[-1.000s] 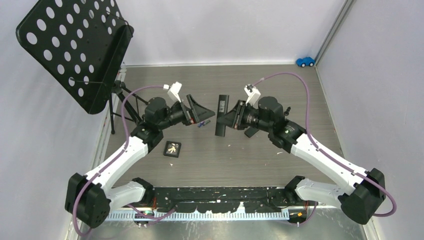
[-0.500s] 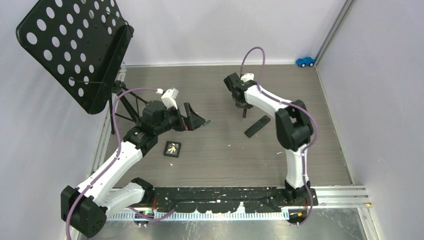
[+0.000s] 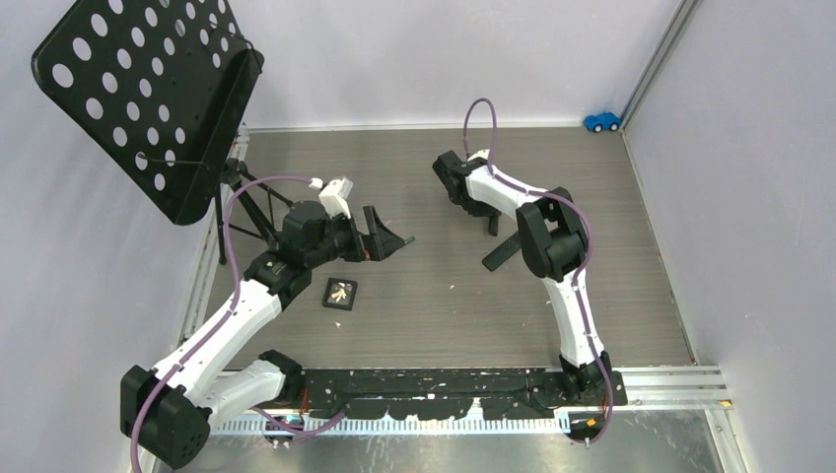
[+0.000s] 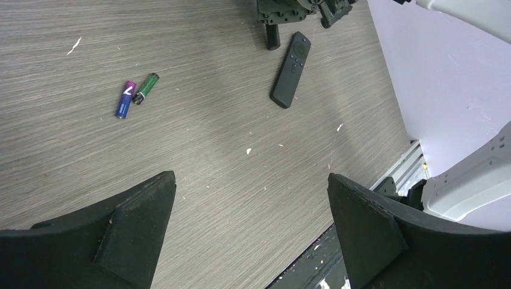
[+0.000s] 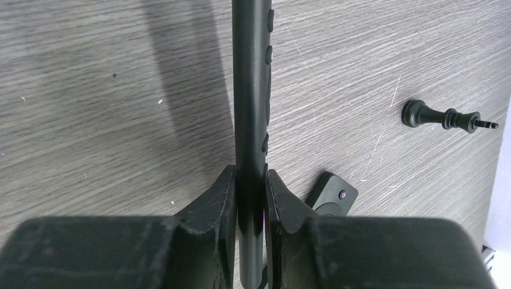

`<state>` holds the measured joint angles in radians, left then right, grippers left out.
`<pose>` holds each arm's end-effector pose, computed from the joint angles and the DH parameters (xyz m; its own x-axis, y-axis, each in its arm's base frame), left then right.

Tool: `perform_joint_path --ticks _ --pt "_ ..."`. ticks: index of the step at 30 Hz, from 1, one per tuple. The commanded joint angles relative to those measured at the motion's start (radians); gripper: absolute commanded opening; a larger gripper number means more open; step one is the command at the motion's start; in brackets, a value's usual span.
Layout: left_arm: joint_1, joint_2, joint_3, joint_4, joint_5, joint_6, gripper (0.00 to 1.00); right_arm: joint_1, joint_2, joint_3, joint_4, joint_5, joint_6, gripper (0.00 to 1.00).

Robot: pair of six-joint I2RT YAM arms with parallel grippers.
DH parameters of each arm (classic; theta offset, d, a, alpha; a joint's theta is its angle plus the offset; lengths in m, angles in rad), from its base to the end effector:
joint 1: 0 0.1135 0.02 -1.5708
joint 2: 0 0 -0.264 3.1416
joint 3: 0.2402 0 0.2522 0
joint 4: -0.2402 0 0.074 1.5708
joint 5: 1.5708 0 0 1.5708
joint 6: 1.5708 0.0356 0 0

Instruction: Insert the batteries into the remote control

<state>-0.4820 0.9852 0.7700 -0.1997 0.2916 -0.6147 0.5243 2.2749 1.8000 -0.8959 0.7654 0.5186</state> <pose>0.1947 -0.1134 0.2962 -0.6823 -0.2664 -0.6808 0.3472 0.7014 -0.6225 0.4071 0.2069 0.1584 -0.8567 -0.0825 -0.5091 0.2105 0.8452 -0.4913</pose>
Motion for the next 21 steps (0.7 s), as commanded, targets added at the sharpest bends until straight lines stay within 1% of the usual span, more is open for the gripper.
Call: perform_joint_path --ticks 1,6,10,15,18,21 --pt "0.005 -0.009 0.005 0.004 0.000 0.024 1.00 0.003 0.035 0.056 -0.018 0.025 -0.011 0.29" --pt "0.005 -0.011 0.011 -0.015 -0.013 0.029 1.00 0.003 -0.002 0.056 -0.011 -0.058 -0.016 0.48" --pt "0.005 -0.009 0.022 -0.032 -0.036 0.039 1.00 0.003 -0.118 -0.030 0.039 -0.125 -0.018 0.60" --pt "0.005 -0.002 0.046 -0.068 -0.076 0.055 1.00 -0.004 -0.282 -0.166 0.083 -0.184 0.013 0.64" --pt "0.005 -0.008 0.051 -0.083 -0.102 0.065 1.00 -0.021 -0.372 -0.272 0.102 -0.208 0.065 0.69" --pt "0.005 -0.013 0.049 -0.085 -0.112 0.070 1.00 -0.050 -0.426 -0.368 0.121 -0.245 0.124 0.74"
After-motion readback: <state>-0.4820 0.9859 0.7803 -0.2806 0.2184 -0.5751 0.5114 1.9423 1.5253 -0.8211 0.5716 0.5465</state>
